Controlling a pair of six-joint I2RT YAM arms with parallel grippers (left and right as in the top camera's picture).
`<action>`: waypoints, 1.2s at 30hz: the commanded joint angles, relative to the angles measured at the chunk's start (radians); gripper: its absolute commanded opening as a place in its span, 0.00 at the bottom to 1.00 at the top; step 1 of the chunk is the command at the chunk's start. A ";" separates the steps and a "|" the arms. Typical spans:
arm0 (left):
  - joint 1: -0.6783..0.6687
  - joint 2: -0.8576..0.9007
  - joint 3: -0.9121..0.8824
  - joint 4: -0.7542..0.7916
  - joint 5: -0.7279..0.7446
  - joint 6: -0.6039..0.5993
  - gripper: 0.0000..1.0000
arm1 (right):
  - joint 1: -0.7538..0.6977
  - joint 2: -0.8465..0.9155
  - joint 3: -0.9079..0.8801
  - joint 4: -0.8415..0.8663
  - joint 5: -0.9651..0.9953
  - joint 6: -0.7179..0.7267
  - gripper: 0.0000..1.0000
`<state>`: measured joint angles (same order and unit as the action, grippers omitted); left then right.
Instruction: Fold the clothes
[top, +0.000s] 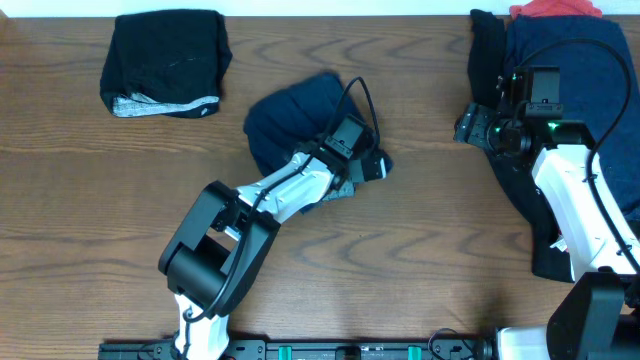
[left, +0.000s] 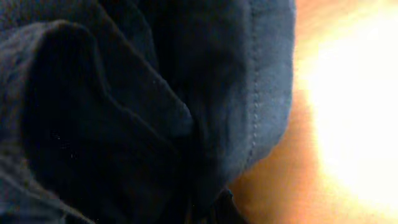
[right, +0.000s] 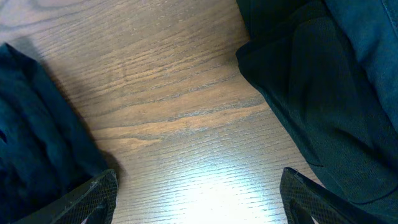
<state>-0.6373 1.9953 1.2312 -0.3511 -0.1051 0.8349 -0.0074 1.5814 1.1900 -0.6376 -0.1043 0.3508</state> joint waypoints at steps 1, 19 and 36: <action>0.016 0.015 -0.022 -0.009 -0.237 -0.063 0.06 | -0.006 0.009 -0.008 0.002 -0.002 -0.015 0.82; 0.174 -0.415 -0.010 0.134 -0.248 0.156 0.06 | -0.005 0.009 -0.008 0.009 -0.002 -0.015 0.82; 0.349 -0.427 -0.010 0.476 -0.248 0.578 0.06 | -0.004 0.009 -0.008 0.018 -0.005 -0.015 0.82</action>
<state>-0.3122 1.5864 1.2167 0.0769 -0.3405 1.2804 -0.0074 1.5814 1.1896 -0.6231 -0.1051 0.3508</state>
